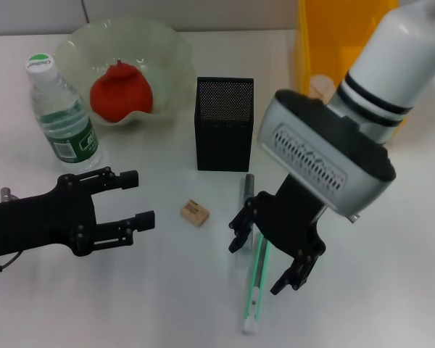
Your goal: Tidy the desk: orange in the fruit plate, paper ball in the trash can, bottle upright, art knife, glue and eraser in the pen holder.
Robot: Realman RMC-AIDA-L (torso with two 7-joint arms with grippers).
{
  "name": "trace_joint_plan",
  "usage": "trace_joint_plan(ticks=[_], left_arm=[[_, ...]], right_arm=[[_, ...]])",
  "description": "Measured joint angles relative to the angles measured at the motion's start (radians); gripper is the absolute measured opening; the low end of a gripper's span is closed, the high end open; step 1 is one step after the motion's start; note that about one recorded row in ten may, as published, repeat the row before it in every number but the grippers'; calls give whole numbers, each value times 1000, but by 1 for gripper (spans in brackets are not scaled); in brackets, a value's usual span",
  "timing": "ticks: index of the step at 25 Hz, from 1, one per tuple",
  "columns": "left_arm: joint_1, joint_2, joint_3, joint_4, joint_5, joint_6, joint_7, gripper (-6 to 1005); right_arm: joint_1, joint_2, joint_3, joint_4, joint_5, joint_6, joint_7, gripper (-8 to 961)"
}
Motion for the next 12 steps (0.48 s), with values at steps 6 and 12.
trace_joint_plan(ticks=[6,12], left_arm=[[3,-4,-5,-1,-1,1,0,773],[5,-8,-6,-2,-10,2,2,773]], right_arm=[[20,2,-140,-32,26,36,-24,788],[25,3,-247,-57,71,78,-36,781]])
